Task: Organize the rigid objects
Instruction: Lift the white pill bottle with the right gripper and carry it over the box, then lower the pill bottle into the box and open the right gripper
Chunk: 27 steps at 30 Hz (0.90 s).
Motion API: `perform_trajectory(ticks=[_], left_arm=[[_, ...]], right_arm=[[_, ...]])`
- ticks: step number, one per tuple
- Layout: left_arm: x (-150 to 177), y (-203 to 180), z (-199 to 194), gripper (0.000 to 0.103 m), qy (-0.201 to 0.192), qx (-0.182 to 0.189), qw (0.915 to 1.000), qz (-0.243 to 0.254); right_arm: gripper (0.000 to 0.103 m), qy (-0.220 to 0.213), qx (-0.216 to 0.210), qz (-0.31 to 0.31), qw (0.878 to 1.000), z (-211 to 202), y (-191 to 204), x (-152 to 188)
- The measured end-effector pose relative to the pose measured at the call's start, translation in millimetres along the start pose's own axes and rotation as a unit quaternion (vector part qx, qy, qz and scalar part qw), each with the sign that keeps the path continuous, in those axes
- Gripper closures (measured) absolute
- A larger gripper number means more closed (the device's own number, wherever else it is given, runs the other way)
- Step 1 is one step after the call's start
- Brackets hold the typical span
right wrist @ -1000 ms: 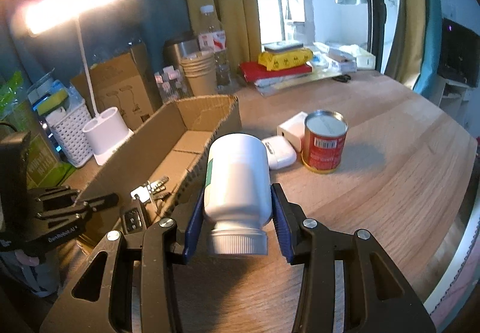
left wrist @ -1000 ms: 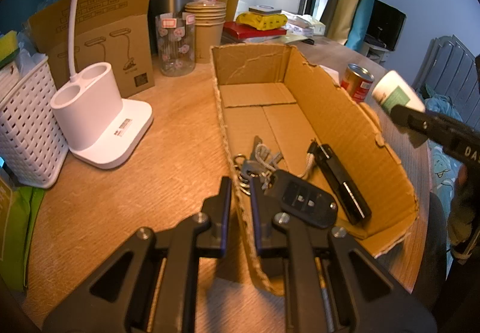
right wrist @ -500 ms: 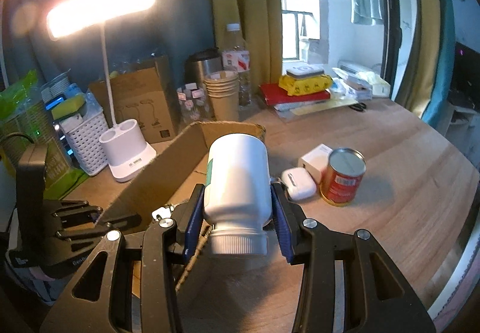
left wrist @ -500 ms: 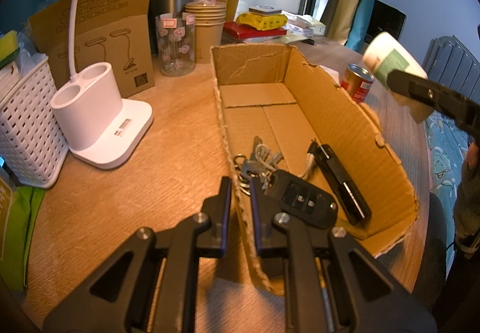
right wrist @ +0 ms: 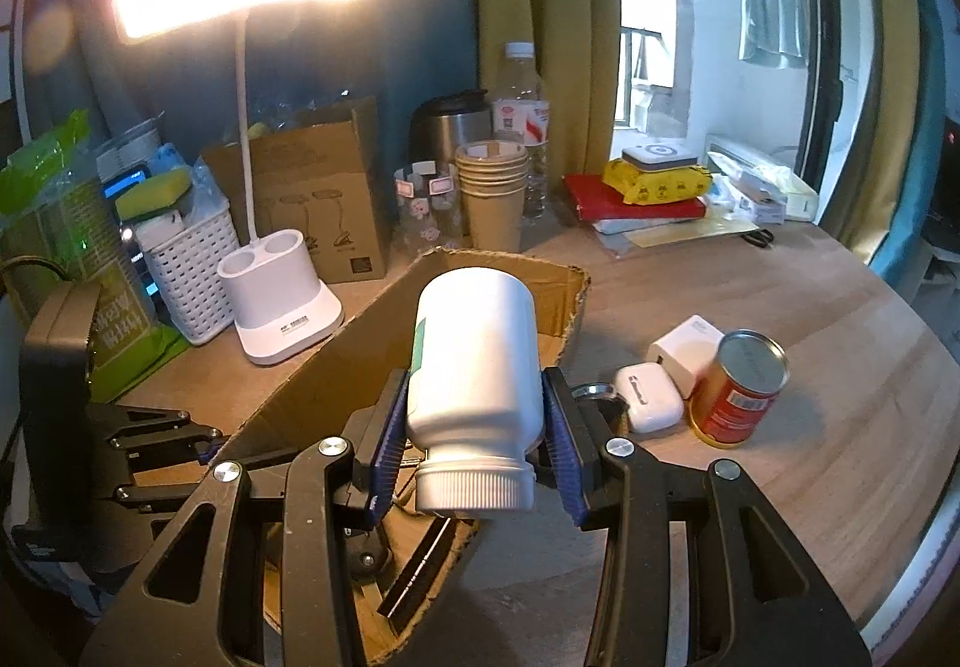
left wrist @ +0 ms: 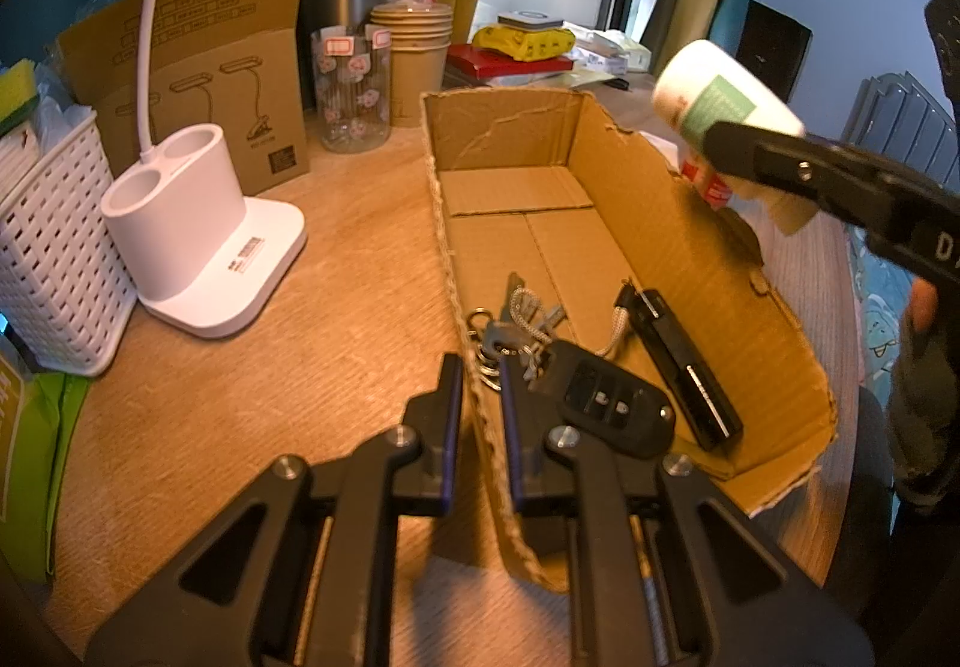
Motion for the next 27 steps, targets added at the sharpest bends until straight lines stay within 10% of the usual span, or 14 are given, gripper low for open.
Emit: perform_trajectory(ticks=[27], left_arm=[[0.4, -0.1, 0.2, 0.090, 0.000, 0.000, 1.0000, 0.000]], right_arm=[[0.058, 0.068, -0.007, -0.100, 0.993, 49.2, 49.6, -2.8]])
Point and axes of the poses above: each gripper's, at about its wrist camera, not at the fingertips, and z roughly the way its jaws point, y to its left, x to its underside, the point moved 1 cm from there along z, roughly the way its jaws point, and after that the axes turned 12 degrees about x, right-handed, at the moved point
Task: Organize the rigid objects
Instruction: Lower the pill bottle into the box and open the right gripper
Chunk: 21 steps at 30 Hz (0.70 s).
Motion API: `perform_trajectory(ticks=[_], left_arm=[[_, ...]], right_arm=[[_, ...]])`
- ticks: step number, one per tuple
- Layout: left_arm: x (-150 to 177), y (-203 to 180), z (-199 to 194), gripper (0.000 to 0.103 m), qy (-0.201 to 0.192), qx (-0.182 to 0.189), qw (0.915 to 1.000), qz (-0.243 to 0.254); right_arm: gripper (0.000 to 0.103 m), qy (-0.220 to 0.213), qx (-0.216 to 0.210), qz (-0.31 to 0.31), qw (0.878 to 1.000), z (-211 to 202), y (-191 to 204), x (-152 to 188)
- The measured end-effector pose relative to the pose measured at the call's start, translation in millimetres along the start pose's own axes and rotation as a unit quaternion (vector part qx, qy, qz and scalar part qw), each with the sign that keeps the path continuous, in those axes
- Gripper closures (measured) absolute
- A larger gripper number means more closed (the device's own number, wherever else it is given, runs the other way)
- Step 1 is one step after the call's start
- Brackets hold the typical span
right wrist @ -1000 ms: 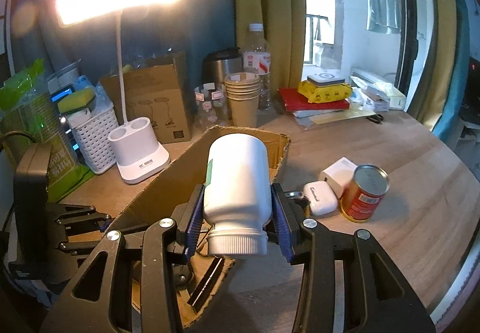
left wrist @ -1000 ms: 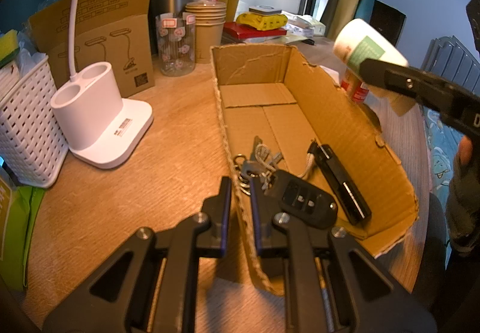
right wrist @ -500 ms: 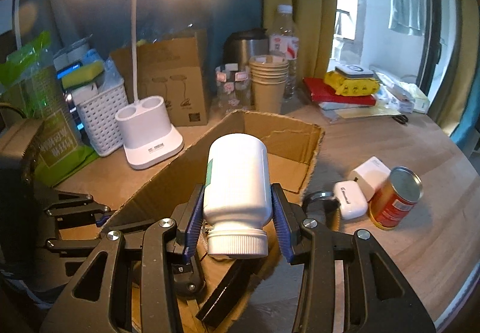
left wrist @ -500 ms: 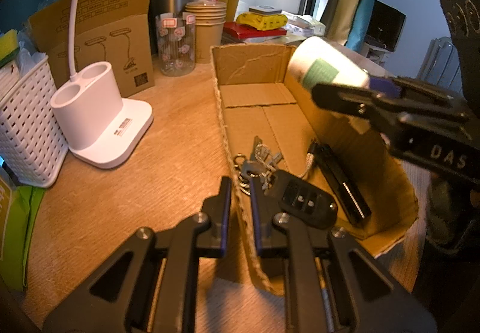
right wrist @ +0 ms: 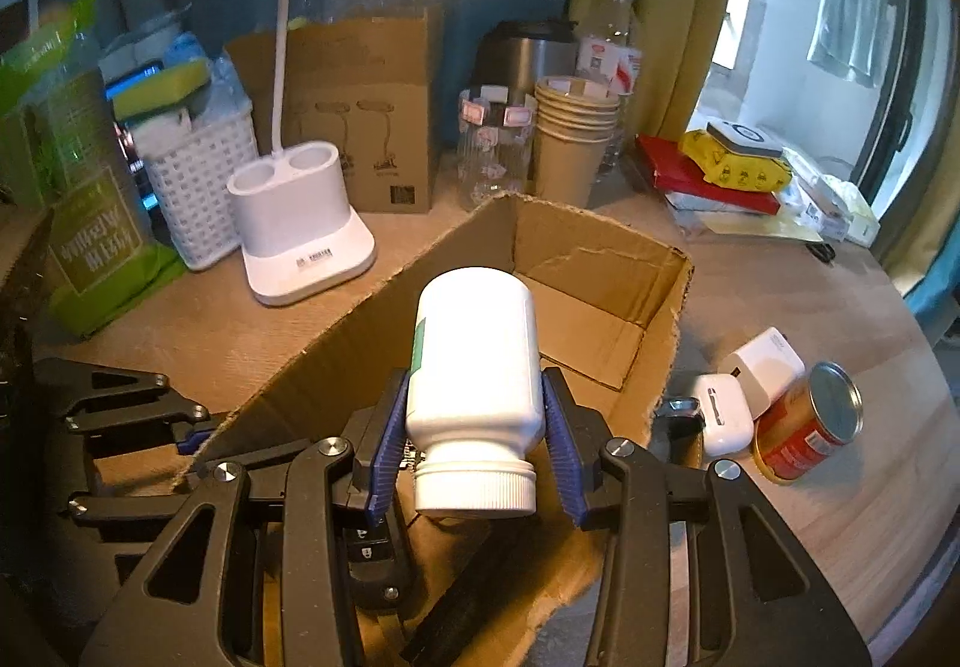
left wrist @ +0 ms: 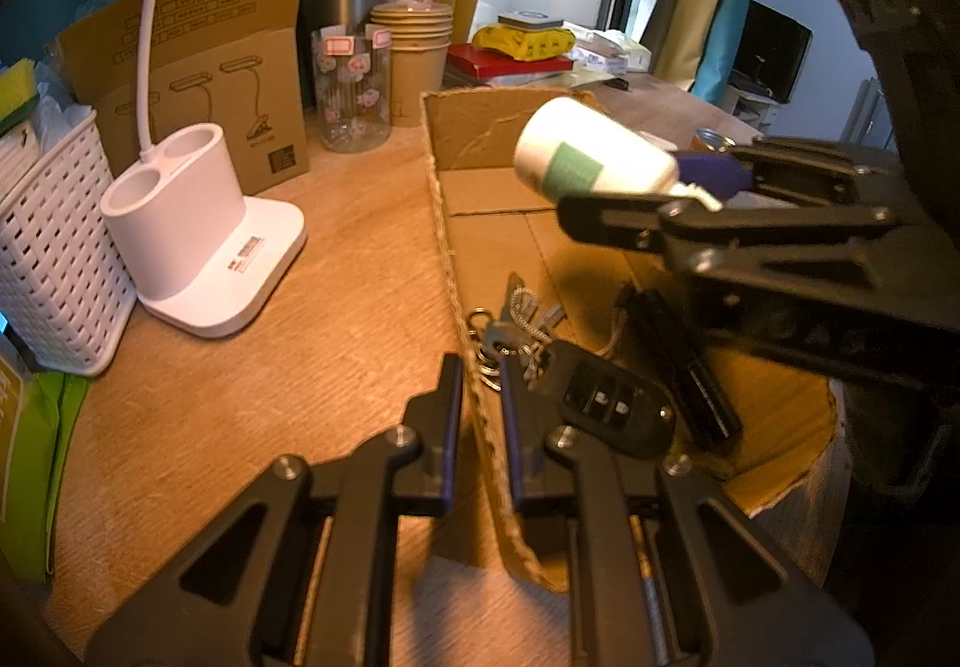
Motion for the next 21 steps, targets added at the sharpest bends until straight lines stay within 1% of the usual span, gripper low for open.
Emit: perform_trajectory(ticks=[3, 7, 17, 19, 20, 21], left_arm=[[0.0, -0.1, 0.1, 0.090, 0.000, 0.000, 1.0000, 0.000], [-0.8, -0.3, -0.4, 0.090, 0.000, 0.000, 1.0000, 0.001], [-2.1, 0.7, -0.6, 0.090, 0.000, 0.000, 1.0000, 0.002], [-1.5, 0.2, -0.6, 0.090, -0.001, -0.001, 1.0000, 0.002], [-1.4, 0.0, -0.7, 0.090, -0.001, 0.000, 1.0000, 0.003], [-1.4, 0.0, -0.4, 0.090, -0.001, 0.000, 1.0000, 0.002]], right_arm=[[0.058, 0.012, 0.000, -0.006, 1.000, 7.0, 4.4, 2.5], [0.058, 0.014, 0.007, -0.012, 1.000, 7.8, 7.2, 2.6], [0.058, 0.014, -0.012, 0.003, 1.000, 6.6, 3.9, 2.9], [0.053, 0.011, -0.017, 0.006, 1.000, 4.6, 3.0, 2.5], [0.049, 0.009, -0.021, 0.008, 1.000, 3.3, 2.6, 2.3], [0.048, 0.008, -0.023, 0.008, 1.000, 2.8, 2.5, 1.7]])
Point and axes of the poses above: each gripper's, at about its wrist camera, not at the fingertips, and z roughly the way its jaws point, y to its left, x to its underside, the point moved 1 cm from there along z, roughly the way its jaws point, and after that the axes turned 12 degrees about x, right-handed, at the moved point
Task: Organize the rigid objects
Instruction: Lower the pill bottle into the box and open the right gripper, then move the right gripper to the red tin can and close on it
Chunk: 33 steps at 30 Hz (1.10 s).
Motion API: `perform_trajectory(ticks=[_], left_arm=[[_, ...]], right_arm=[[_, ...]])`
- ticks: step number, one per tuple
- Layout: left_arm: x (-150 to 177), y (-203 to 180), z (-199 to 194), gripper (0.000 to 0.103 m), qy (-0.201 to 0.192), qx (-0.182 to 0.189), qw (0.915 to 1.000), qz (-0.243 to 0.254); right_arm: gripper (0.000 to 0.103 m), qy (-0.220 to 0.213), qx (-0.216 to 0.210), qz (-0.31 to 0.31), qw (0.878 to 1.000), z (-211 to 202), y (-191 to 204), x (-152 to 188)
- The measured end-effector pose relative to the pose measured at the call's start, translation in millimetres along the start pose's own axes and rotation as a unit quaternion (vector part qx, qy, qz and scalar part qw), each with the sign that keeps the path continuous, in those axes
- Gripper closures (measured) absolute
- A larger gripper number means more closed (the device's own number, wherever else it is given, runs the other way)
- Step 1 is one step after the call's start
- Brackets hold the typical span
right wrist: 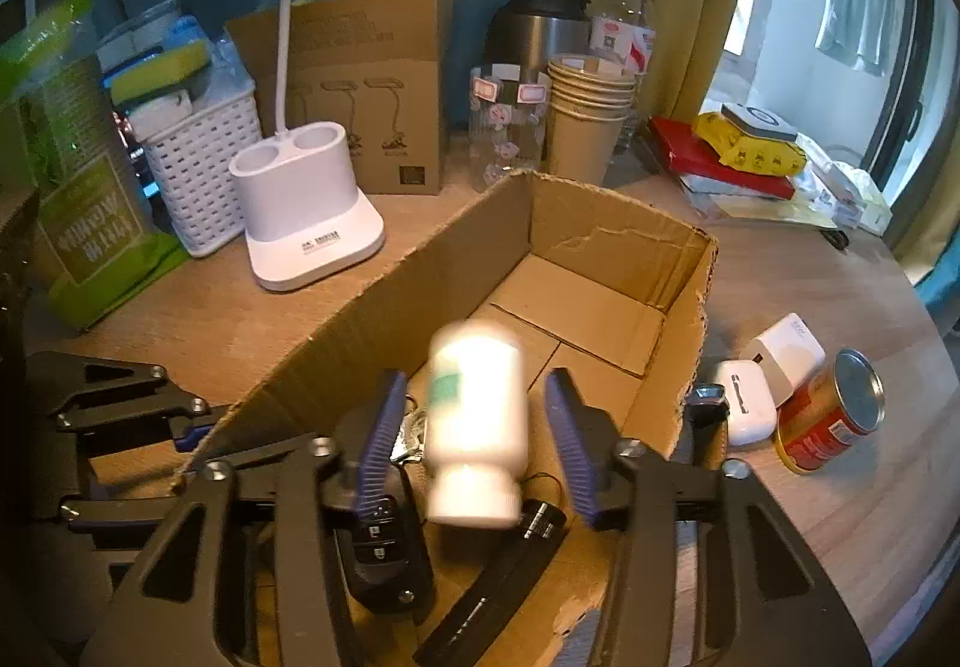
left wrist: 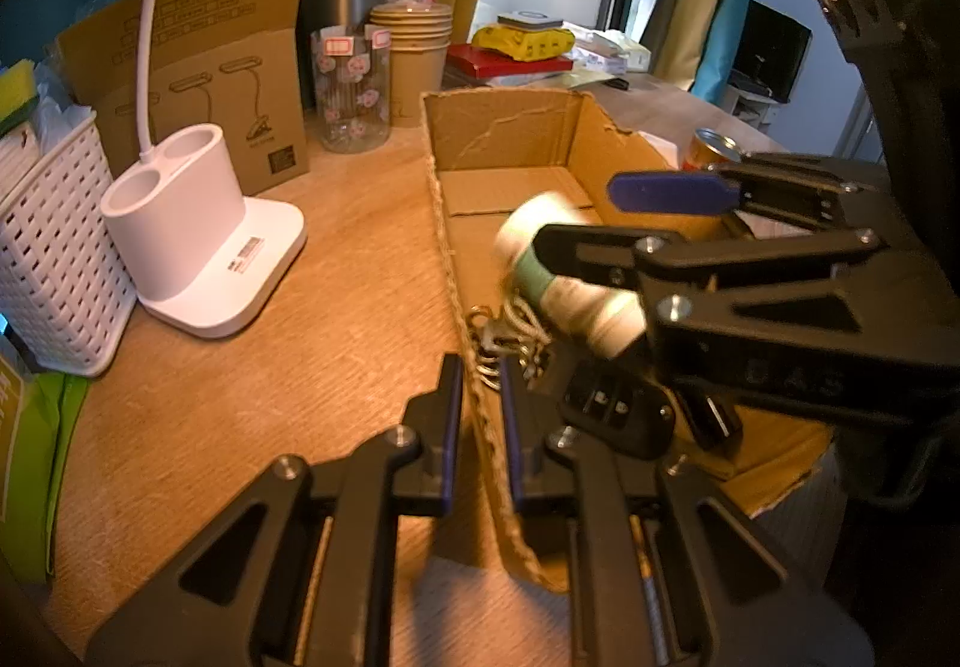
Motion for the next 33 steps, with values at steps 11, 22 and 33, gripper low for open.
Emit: perform_trajectory(ticks=[11, 22, 33], left_arm=[[0.1, 0.1, 0.0, 0.090, 0.000, 0.000, 1.0000, 0.000], [0.2, 0.1, 0.0, 0.090, 0.000, 0.000, 1.0000, 0.000], [0.4, 0.0, 0.1, 0.090, 0.000, 0.000, 1.0000, 0.000]], right_arm=[[0.042, -0.032, 0.009, 0.052, 0.998, -16.7, -26.5, 0.6], [0.035, -0.072, 0.048, 0.104, 0.991, -38.1, -67.9, 1.3], [0.035, -0.076, 0.079, 0.139, 0.984, -42.1, -105.7, 11.6]])
Point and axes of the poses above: each gripper's, at about its wrist camera, not at the fingertips, and z roughly the way its jaws point, y to its left, x to its underside, the point moved 1 cm from there along z, roughly the way its jaws point, and after that the axes turned 12 degrees about x, right-handed, at the moved point
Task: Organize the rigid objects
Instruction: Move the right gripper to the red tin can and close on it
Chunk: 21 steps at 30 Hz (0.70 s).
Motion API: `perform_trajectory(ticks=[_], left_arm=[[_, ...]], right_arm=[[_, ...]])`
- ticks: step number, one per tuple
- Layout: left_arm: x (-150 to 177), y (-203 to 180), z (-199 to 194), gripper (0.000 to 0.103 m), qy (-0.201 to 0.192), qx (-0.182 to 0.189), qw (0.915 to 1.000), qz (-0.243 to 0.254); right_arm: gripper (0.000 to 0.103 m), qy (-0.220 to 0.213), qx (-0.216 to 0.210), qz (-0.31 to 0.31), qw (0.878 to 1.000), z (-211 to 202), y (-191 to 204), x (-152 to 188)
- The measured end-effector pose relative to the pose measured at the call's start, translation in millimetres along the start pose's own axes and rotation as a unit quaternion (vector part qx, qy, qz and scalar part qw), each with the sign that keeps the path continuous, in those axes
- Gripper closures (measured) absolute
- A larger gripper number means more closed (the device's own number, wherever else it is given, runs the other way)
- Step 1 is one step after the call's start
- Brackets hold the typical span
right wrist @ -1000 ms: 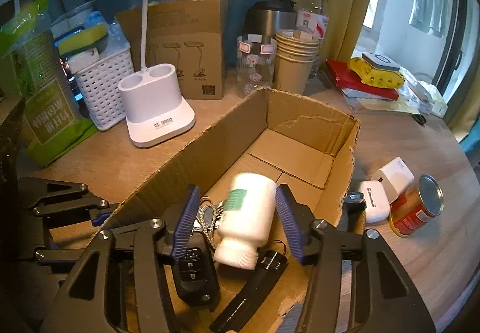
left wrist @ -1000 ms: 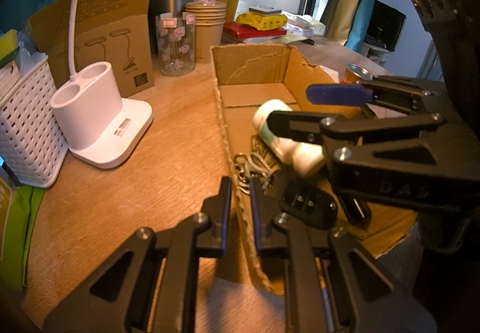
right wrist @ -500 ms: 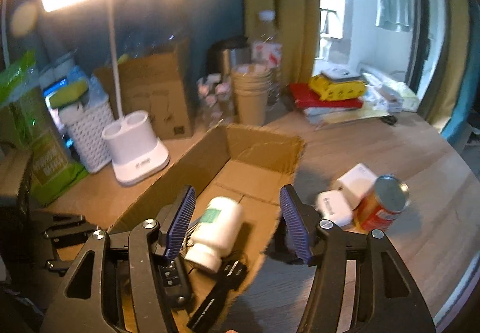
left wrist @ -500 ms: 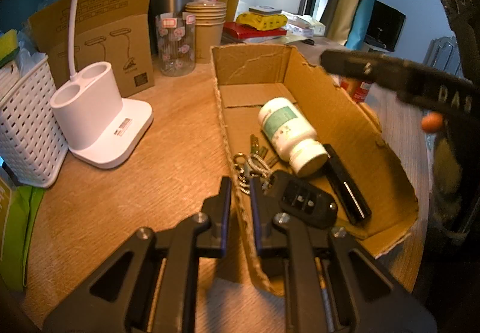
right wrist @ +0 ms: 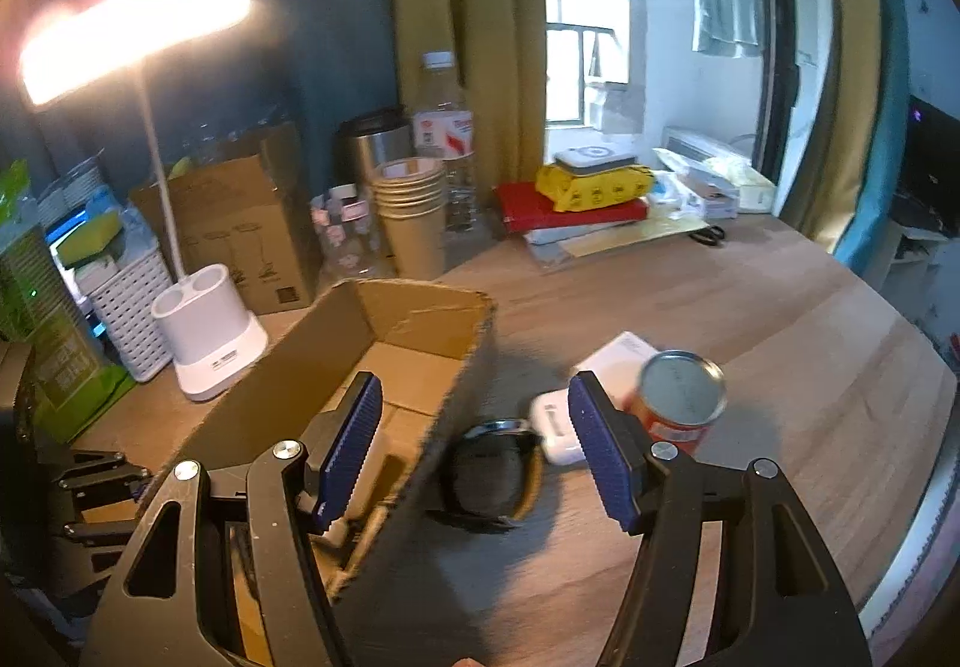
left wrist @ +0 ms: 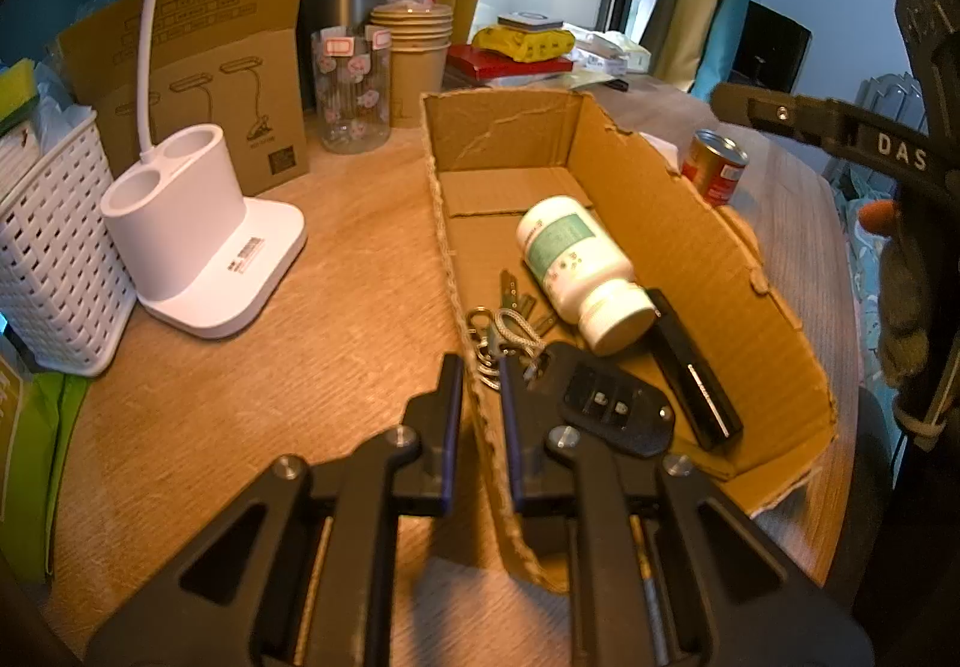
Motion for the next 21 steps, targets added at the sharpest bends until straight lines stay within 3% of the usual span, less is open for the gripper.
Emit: perform_trajectory(ticks=[11, 21], left_arm=[[-0.1, -0.4, 0.2, 0.090, 0.000, 0.000, 1.0000, 0.000], [0.3, 0.1, 0.1, 0.090, 0.000, 0.000, 1.0000, 0.000]], right_arm=[[0.035, 0.013, 0.064, 0.046, 0.997, 20.6, -53.5, 8.6], [0.035, 0.023, 0.106, 0.037, 0.993, 43.6, -64.7, 17.9]])
Point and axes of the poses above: each gripper's, at about its wrist camera, not at the fingertips, and z roughly the way its jaws point, y to its left, x to its underside, the point moved 1 cm from there along z, roughly the way its jaws point, and after that the axes turned 12 degrees about x, right-handed, at the moved point
